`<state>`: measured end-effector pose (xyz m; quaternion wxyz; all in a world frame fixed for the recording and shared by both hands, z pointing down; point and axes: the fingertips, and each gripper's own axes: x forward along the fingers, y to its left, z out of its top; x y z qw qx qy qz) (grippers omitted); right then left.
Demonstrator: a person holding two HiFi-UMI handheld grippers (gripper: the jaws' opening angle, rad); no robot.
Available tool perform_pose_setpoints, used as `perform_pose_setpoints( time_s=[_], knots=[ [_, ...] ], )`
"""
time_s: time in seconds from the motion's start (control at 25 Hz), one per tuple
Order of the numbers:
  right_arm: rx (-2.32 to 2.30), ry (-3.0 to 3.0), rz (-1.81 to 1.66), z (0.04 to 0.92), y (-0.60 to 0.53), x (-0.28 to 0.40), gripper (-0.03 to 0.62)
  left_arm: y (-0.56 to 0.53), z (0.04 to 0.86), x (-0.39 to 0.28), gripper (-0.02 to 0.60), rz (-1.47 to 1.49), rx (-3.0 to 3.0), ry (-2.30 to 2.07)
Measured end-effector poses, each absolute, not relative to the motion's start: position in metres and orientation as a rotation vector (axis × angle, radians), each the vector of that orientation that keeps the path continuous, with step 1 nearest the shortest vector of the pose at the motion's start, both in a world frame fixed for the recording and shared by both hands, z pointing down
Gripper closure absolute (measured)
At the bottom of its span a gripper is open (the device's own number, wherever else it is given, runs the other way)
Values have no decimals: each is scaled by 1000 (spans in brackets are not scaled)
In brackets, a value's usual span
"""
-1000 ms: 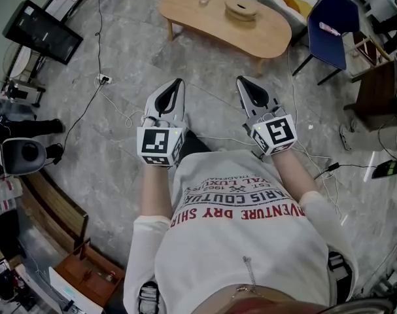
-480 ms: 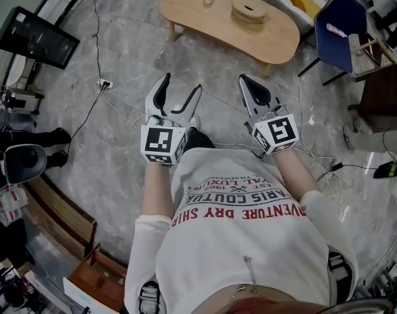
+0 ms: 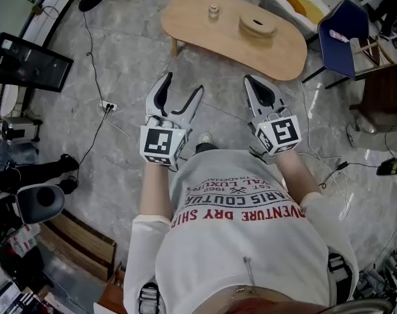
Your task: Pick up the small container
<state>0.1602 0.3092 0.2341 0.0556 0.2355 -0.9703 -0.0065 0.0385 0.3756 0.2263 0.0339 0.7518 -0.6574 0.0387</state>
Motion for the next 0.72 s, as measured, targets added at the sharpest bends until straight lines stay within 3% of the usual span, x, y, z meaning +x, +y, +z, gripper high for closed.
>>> perform_pose_setpoints(
  time_s=[0.36,0.72],
  knots=[
    [788,-2906,15,243,241,111,606,309,241,-17,267,101,2295,-1951],
    [747,-2910,29,262,106,66,606,175,255,-55,268,164,2300,-1923]
  ],
)
